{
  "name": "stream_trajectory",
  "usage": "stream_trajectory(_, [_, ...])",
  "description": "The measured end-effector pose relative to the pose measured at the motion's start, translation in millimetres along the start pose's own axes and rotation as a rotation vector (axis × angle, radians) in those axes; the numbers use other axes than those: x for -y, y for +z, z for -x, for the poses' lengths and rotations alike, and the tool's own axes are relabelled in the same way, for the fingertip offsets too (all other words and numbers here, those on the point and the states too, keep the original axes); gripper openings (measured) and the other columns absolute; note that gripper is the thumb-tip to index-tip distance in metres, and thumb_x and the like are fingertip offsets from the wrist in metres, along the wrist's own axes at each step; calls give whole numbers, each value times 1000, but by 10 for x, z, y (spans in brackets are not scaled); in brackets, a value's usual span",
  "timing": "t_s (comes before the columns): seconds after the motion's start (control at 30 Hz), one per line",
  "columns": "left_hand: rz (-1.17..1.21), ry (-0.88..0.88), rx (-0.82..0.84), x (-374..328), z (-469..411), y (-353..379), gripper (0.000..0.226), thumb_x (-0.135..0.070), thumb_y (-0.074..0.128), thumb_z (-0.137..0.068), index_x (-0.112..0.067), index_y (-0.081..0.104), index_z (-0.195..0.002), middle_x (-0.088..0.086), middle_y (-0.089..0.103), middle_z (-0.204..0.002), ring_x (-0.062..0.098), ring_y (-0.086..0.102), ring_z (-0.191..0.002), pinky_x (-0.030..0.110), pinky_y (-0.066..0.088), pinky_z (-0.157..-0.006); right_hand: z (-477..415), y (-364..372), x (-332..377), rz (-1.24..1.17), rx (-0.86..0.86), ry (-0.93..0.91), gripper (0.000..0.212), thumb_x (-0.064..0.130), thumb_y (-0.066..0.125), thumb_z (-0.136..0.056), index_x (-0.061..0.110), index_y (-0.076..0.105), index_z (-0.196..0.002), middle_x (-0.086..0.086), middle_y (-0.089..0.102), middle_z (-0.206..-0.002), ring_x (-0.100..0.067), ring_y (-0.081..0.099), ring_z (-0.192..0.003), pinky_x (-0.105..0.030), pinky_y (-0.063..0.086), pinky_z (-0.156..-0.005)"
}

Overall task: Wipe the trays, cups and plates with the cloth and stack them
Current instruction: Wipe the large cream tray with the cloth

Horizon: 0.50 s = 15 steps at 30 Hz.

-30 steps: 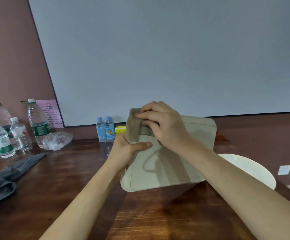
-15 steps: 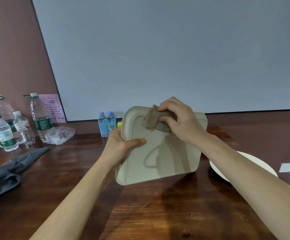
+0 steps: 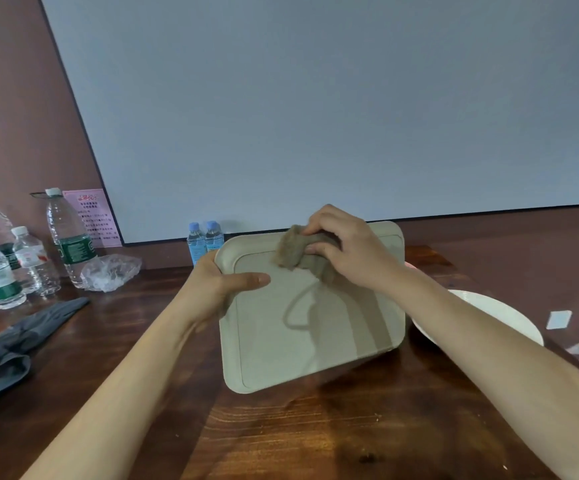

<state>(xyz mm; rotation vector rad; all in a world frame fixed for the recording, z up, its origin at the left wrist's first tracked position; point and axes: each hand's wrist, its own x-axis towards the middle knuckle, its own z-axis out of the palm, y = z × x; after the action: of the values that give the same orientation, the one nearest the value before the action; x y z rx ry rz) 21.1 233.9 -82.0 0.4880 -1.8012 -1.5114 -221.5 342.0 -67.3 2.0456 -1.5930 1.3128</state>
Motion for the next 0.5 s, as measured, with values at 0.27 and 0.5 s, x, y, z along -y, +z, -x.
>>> stream_trajectory(0.27, [-460,-160,165,-289,-230,-270,47,-21,101,-66,-15,82,-108,15,81,-111,47,73,-111,70,47,-107,27,-230,-320,81,94,161,24,9,70,-93,28,59,-104,13,55,-108,-14,56,-104,-35,47,-93])
stream_trajectory(0.5, [-962,-118,253,-595,-500,-10,32,-25,101,-67,-18,73,-80,-15,60,-61,4,54,-55,19,41,-56,-79,209,20,85,132,-62,17,9,69,-88,18,62,-101,10,54,-102,-16,53,-96,-40,45,-91])
